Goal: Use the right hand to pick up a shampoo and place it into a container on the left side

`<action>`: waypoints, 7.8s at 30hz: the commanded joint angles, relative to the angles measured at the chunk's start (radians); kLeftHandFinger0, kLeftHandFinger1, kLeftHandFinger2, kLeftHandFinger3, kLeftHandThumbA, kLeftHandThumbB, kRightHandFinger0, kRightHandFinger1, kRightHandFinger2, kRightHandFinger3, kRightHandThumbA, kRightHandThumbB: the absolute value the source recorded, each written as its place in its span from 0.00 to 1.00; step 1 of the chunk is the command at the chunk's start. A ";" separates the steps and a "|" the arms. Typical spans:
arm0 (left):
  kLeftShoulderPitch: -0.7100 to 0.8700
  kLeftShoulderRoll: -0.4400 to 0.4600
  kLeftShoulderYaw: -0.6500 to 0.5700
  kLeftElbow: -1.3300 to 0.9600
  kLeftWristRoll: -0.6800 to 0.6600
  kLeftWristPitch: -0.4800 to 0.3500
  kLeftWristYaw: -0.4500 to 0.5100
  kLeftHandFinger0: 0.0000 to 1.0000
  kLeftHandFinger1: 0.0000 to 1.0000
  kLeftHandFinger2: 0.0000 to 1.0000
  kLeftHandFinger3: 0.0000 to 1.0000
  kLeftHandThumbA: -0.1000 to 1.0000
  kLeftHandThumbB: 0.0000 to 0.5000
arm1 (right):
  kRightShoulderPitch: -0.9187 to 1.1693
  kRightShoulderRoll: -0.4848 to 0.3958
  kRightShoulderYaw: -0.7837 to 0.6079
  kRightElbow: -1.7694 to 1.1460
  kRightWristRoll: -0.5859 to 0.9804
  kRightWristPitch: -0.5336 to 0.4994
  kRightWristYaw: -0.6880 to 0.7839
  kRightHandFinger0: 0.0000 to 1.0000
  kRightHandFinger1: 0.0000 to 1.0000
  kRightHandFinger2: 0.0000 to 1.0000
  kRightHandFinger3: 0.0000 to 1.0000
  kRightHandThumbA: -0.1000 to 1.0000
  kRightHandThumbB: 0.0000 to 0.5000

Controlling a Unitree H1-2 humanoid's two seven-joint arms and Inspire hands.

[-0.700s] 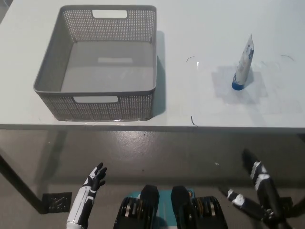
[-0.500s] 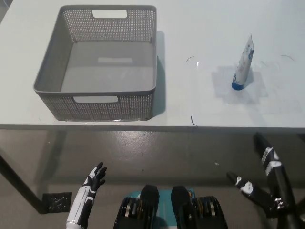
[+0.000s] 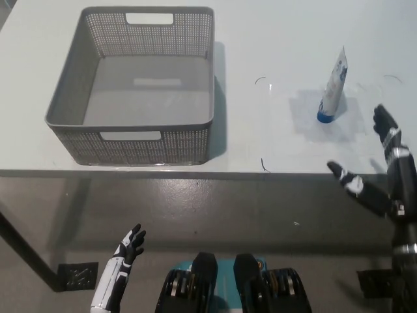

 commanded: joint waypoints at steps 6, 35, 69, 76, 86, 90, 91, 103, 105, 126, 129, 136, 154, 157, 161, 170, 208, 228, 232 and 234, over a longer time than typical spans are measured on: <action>0.012 -0.005 -0.002 -0.016 0.010 -0.038 0.009 1.00 1.00 1.00 1.00 1.00 0.43 | -0.206 -0.041 -0.029 0.138 0.002 0.091 -0.024 1.00 1.00 1.00 1.00 1.00 0.62; 0.023 -0.006 0.000 -0.026 -0.001 -0.038 0.002 1.00 1.00 1.00 1.00 1.00 0.40 | -0.537 -0.106 -0.003 0.731 -0.002 0.002 -0.083 1.00 1.00 1.00 1.00 1.00 0.64; -0.007 -0.002 0.000 -0.033 -0.008 -0.038 -0.008 1.00 1.00 1.00 1.00 1.00 0.45 | -0.842 -0.089 0.026 1.300 0.074 -0.038 -0.095 1.00 1.00 1.00 1.00 0.91 0.77; -0.009 0.001 -0.001 -0.036 -0.008 -0.038 -0.012 1.00 1.00 1.00 1.00 1.00 0.46 | -0.864 -0.088 0.025 1.362 0.061 0.051 -0.156 0.01 0.12 0.26 0.27 0.21 0.52; -0.022 0.002 0.003 -0.039 0.001 -0.038 -0.006 1.00 1.00 1.00 1.00 1.00 0.45 | -0.858 -0.086 -0.005 1.361 0.100 -0.009 -0.184 0.00 0.24 0.62 0.60 0.00 0.35; -0.021 0.007 0.002 -0.035 -0.008 -0.038 -0.013 1.00 1.00 1.00 1.00 1.00 0.44 | -0.859 -0.084 -0.025 1.358 0.118 -0.004 -0.209 0.00 0.31 0.71 0.64 0.00 0.29; -0.020 0.007 0.003 -0.036 -0.010 -0.038 -0.014 1.00 1.00 1.00 1.00 1.00 0.43 | -0.860 -0.083 -0.030 1.357 0.121 -0.007 -0.211 0.00 0.33 0.72 0.68 0.00 0.30; -0.026 0.005 0.004 -0.032 -0.012 -0.038 -0.011 1.00 1.00 1.00 1.00 1.00 0.44 | -0.911 -0.061 -0.036 1.291 0.127 -0.062 -0.210 0.00 0.38 0.73 0.73 0.00 0.27; -0.027 0.007 0.004 -0.031 -0.007 -0.038 -0.010 1.00 1.00 1.00 1.00 1.00 0.43 | -0.923 -0.053 -0.028 1.270 0.119 -0.074 -0.211 0.00 0.38 0.73 0.74 0.00 0.29; -0.028 0.012 0.001 -0.022 -0.004 -0.038 -0.020 1.00 1.00 1.00 1.00 1.00 0.45 | -1.046 0.196 0.054 1.092 0.088 -0.038 -0.223 0.00 0.34 0.78 0.75 0.00 0.35; -0.026 0.009 0.002 -0.019 -0.015 -0.038 -0.025 1.00 1.00 1.00 1.00 1.00 0.45 | -1.064 0.242 0.074 1.107 0.071 -0.039 -0.245 0.02 0.40 0.80 0.72 0.00 0.35; -0.029 0.009 0.000 -0.020 0.000 -0.034 -0.022 1.00 1.00 1.00 1.00 1.00 0.47 | -1.097 0.344 0.092 1.143 0.064 -0.024 -0.276 0.00 0.40 0.84 0.76 0.00 0.29; -0.043 0.009 0.004 -0.024 -0.006 -0.035 -0.029 1.00 1.00 1.00 1.00 1.00 0.49 | -1.044 0.399 0.135 1.229 0.040 -0.067 -0.299 0.00 0.44 0.83 0.79 0.00 0.27; -0.047 0.012 0.003 -0.030 0.001 -0.025 -0.029 1.00 1.00 1.00 1.00 1.00 0.51 | -1.037 0.382 0.141 1.255 0.037 -0.082 -0.294 0.05 0.47 0.82 0.76 0.00 0.33; -0.052 0.011 0.004 -0.029 -0.006 -0.025 -0.032 1.00 1.00 1.00 1.00 1.00 0.50 | -1.034 0.358 0.155 1.263 0.028 -0.082 -0.274 0.28 0.46 0.60 0.60 0.15 0.42; -0.058 0.011 0.005 -0.027 -0.017 -0.023 -0.045 1.00 1.00 1.00 1.00 1.00 0.48 | -1.025 0.346 0.152 1.254 0.052 -0.085 -0.226 0.47 0.57 0.73 0.87 0.35 0.56; -0.077 0.022 -0.001 -0.031 0.013 0.000 -0.041 1.00 1.00 1.00 1.00 1.00 0.53 | -0.741 0.060 0.090 0.197 0.106 0.164 -0.082 1.00 1.00 1.00 1.00 1.00 0.68; -0.060 0.015 0.003 -0.011 0.008 -0.021 -0.036 1.00 1.00 1.00 1.00 1.00 0.55 | 0.001 -0.006 0.093 -0.142 0.200 0.081 0.004 1.00 1.00 1.00 1.00 1.00 0.64; -0.059 0.019 0.002 -0.020 0.011 -0.021 -0.039 1.00 1.00 1.00 1.00 1.00 0.49 | 0.088 0.011 0.086 -0.117 0.257 0.042 0.028 1.00 1.00 1.00 1.00 1.00 0.50; -0.065 0.023 0.003 -0.014 0.017 -0.023 -0.036 1.00 1.00 1.00 1.00 1.00 0.52 | 0.132 0.012 0.091 -0.109 0.266 0.026 0.045 1.00 1.00 1.00 1.00 1.00 0.47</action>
